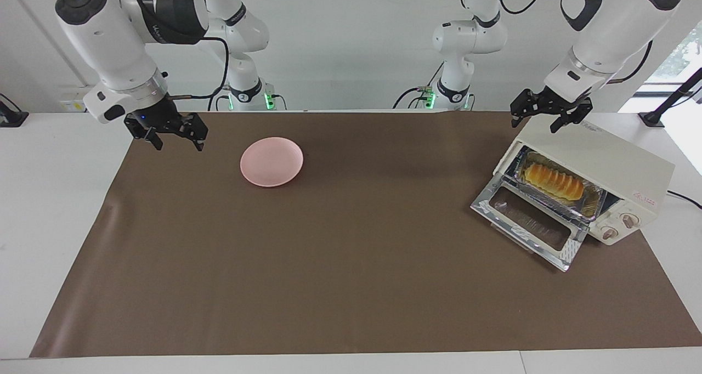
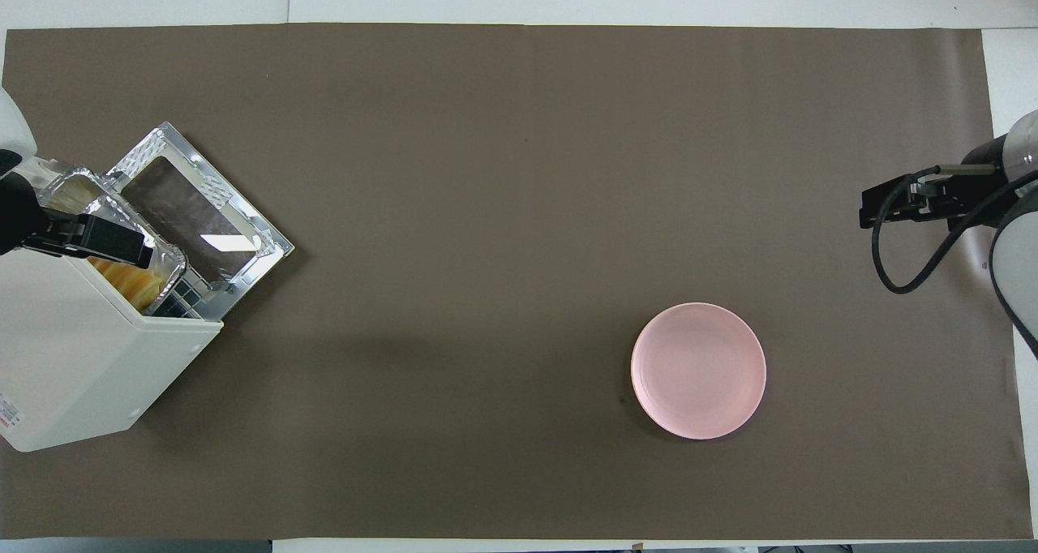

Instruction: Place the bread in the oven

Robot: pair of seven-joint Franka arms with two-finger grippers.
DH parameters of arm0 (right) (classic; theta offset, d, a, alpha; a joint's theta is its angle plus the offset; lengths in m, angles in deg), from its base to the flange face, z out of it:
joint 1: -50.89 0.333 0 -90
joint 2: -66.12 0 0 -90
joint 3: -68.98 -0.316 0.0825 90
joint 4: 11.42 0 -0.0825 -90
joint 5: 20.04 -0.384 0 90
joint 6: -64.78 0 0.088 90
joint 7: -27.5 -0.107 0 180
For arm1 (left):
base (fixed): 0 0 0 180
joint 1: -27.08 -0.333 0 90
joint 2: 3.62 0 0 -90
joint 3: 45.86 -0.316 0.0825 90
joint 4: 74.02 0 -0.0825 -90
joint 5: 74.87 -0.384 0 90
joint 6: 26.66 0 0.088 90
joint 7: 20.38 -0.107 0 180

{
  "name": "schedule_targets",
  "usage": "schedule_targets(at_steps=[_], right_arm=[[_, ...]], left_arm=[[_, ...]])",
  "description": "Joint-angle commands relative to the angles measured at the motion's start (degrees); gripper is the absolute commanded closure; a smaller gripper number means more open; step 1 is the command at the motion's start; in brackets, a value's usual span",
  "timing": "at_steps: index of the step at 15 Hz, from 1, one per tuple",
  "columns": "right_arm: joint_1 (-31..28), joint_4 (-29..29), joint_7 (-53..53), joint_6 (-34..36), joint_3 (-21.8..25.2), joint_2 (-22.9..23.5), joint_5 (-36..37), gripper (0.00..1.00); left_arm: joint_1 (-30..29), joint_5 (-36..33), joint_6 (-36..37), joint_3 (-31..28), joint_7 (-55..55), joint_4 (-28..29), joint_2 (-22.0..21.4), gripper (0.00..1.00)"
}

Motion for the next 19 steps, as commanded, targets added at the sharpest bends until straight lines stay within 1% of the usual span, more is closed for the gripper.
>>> schedule_targets(at_steps=[1, 7, 9, 19], right_arm=[[-0.9, 1.0, 0.8, -0.3, -0.7, -1.0, 0.8, 0.00], [-0.9, 1.0, 0.8, -0.3, -0.7, -1.0, 0.8, 0.00], [-0.9, 1.0, 0.8, -0.3, -0.7, -1.0, 0.8, 0.00], [-0.9, 1.0, 0.8, -0.3, -0.8, -1.0, 0.8, 0.00]], left_arm=[[0.6, -1.1, -0.7, -0.2, 0.7, 0.9, -1.0, 0.00], [0.7, -2.0, -1.3, 0.2, 0.4, -0.5, -0.7, 0.00], [0.6, -2.0, -2.7, 0.2, 0.2, 0.4, -0.9, 0.00], [0.0, -2.0, -3.0, 0.1, 0.4, 1.2, -1.2, 0.00]])
